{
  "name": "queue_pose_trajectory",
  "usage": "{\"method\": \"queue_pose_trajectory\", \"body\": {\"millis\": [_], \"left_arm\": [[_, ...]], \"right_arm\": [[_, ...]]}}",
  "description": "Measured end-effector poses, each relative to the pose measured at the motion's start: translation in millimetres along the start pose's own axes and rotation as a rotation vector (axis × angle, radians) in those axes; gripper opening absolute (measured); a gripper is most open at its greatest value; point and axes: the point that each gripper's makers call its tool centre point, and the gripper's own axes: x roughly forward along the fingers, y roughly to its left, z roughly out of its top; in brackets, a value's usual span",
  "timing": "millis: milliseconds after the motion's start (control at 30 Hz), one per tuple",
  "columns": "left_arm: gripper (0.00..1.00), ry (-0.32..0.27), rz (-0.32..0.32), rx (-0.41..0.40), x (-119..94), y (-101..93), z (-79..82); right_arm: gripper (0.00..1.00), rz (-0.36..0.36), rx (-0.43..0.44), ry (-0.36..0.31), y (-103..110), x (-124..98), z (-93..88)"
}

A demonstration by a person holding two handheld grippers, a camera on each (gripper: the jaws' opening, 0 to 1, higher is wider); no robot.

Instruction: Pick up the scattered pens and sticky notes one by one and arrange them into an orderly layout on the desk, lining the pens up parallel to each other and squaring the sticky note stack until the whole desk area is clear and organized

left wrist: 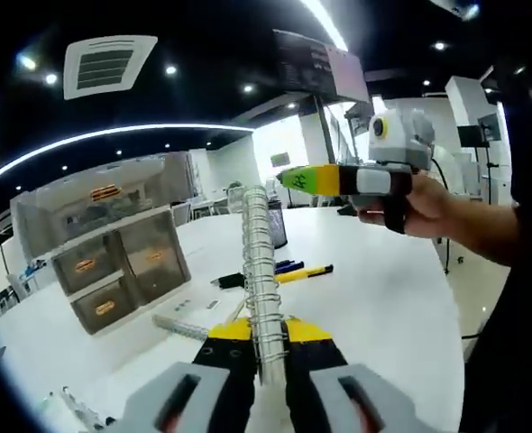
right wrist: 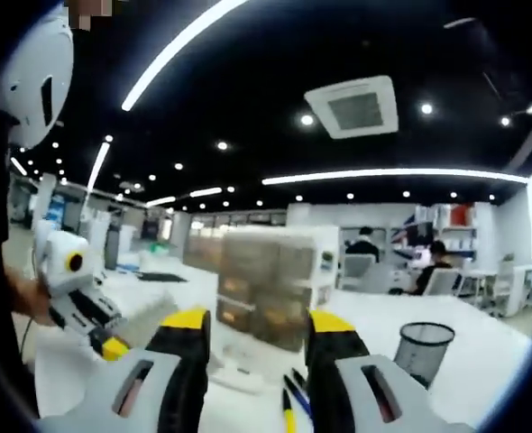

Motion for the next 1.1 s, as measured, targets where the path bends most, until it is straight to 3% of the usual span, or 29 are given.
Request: {"method": "queue_pose_trajectory", "body": {"millis": [100, 300, 400, 500, 567, 733, 967, 1067, 1100], "left_arm": [[0.11, -0.027, 0.034, 0.054, -16.3, 12.7, 15.5], [0.11, -0.049, 0.092, 0.074, -49.8, 40.5, 39.4], [0.11, -0.126, 0.081, 0.030, -74.0, 57.0, 55.9], [0.11, -0.068, 0.146, 0.149, -92.5, 77.4, 57.2], [0.11, -0.051, 0.164, 0.178, -97.2, 83.5, 60.0], [0.11, -0.056, 0.206, 0.230, -105.6, 96.9, 74.2], [0.11, -0.027, 0.270, 0.388, -109.3, 109.1, 87.3], [0.11, -0.008, 0.311, 0.504, -110.9, 114.5, 95.5], [0.11, 0.032, 0.331, 0.623, -110.2, 115.9, 98.9]], "right_arm": [[0.36, -0.033, 0.022, 0.001, -10.5, -10.3, -4.7], [0.34, -0.094, 0.040, 0.024, -30.8, -23.9, -16.3], [0.33, -0.107, 0.047, 0.025, -36.6, -26.5, -16.8], [0.33, -0.108, 0.038, 0.024, -42.2, -28.9, -16.3], [0.33, -0.105, 0.030, 0.025, -42.0, -28.5, -15.6], [0.33, -0.095, 0.018, 0.028, -40.3, -24.0, -16.2], [0.33, -0.071, 0.022, 0.025, -35.6, -20.7, -15.2], [0.33, -0.071, 0.018, 0.036, -37.7, -22.9, -17.1], [0.33, -0.072, 0.021, 0.046, -38.9, -25.8, -19.6]]}}
